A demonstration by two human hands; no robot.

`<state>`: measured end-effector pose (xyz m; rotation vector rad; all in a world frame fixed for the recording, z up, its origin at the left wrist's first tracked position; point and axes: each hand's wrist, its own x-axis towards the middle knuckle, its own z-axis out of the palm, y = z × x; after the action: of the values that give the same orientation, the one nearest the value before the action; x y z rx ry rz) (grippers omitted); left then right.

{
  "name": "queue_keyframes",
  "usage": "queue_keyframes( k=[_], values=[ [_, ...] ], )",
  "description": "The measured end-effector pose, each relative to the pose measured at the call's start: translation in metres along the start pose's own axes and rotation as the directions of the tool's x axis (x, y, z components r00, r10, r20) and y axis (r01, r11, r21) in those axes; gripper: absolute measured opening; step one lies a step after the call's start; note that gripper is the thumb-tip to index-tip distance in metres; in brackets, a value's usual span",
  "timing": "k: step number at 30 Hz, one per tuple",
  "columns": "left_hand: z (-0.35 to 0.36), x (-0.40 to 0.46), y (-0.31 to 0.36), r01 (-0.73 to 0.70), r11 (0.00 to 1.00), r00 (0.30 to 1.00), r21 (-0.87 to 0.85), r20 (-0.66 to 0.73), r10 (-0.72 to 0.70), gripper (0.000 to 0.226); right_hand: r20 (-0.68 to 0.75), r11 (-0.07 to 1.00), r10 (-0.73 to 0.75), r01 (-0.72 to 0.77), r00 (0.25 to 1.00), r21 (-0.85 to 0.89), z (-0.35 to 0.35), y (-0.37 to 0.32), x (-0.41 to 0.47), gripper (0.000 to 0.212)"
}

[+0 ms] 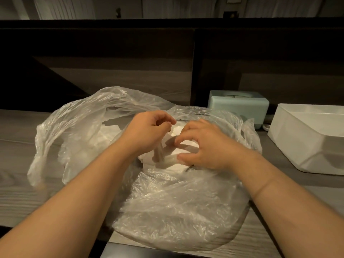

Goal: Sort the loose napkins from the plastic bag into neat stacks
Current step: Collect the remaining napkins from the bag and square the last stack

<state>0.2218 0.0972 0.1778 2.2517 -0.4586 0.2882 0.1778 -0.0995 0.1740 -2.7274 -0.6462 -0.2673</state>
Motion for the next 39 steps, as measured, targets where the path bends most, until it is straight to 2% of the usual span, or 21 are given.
queue_keyframes(
  k=[4, 10, 15, 18, 21, 23, 26, 29, 31, 32, 35, 37, 39],
  values=[
    [0.001, 0.001, -0.001, 0.009, 1.000, 1.000, -0.006, 0.008, -0.009, 0.016, -0.021, 1.000, 0.001, -0.001, 1.000, 0.017, 0.003, 0.001, 0.002, 0.024],
    [-0.001, 0.000, 0.002, 0.027, 1.000, 1.000, 0.000, 0.007, -0.027, 0.015, -0.021, 0.999, 0.018, -0.019, 1.000, -0.029, 0.002, -0.004, 0.002, 0.033],
    [0.000, 0.001, 0.001, 0.025, 0.999, 1.000, -0.024, -0.002, -0.025, 0.016, -0.094, 0.997, 0.019, -0.026, 0.995, -0.069, 0.004, -0.005, 0.004, 0.025],
    [0.000, 0.003, 0.001, 0.064, 0.975, 0.996, -0.214, -0.050, -0.077, 0.019, -0.240, 0.999, 0.021, -0.027, 0.970, -0.023, 0.006, -0.002, 0.006, 0.016],
    [-0.002, 0.005, 0.002, 0.097, 0.875, 0.990, -0.474, -0.040, -0.132, 0.036, -0.404, 0.964, 0.124, -0.015, 0.906, 0.264, 0.003, -0.006, 0.005, 0.008],
    [-0.003, 0.006, 0.003, 0.093, 0.811, 0.994, -0.577, 0.015, -0.104, 0.050, -0.415, 0.853, 0.240, 0.013, 0.877, 0.521, -0.001, -0.012, 0.003, 0.012],
    [-0.005, 0.005, 0.006, 0.112, 0.705, 0.991, -0.701, 0.133, -0.026, 0.066, -0.318, 0.588, 0.391, 0.031, 0.863, 0.808, -0.007, -0.021, 0.001, 0.012],
    [-0.004, 0.001, 0.011, 0.168, 0.627, 0.965, -0.760, 0.257, 0.053, 0.072, -0.139, 0.228, 0.448, 0.037, 0.883, 0.973, -0.010, -0.027, 0.001, 0.017],
    [-0.002, -0.002, 0.014, 0.200, 0.590, 0.949, -0.782, 0.305, 0.083, 0.067, -0.025, 0.069, 0.431, -0.006, 0.902, 0.998, -0.011, -0.031, 0.001, 0.021],
    [-0.001, -0.004, 0.014, 0.215, 0.571, 0.942, -0.792, 0.323, 0.092, 0.066, 0.015, 0.038, 0.422, -0.035, 0.906, 0.999, -0.011, -0.032, 0.001, 0.024],
    [0.001, -0.007, 0.015, 0.258, 0.564, 0.919, -0.784, 0.380, 0.108, 0.067, 0.093, 0.056, 0.397, -0.125, 0.913, 0.991, -0.007, -0.034, 0.001, 0.026],
    [0.004, -0.008, 0.020, 0.299, 0.566, 0.909, -0.768, 0.409, 0.075, 0.049, 0.139, 0.039, 0.379, -0.166, 0.915, 0.985, -0.005, -0.039, 0.002, 0.026],
    [0.006, -0.008, 0.023, 0.365, 0.507, 0.903, -0.781, 0.429, 0.010, 0.036, 0.161, 0.028, 0.398, -0.187, 0.903, 0.982, -0.005, -0.043, 0.002, 0.023]
  ],
)
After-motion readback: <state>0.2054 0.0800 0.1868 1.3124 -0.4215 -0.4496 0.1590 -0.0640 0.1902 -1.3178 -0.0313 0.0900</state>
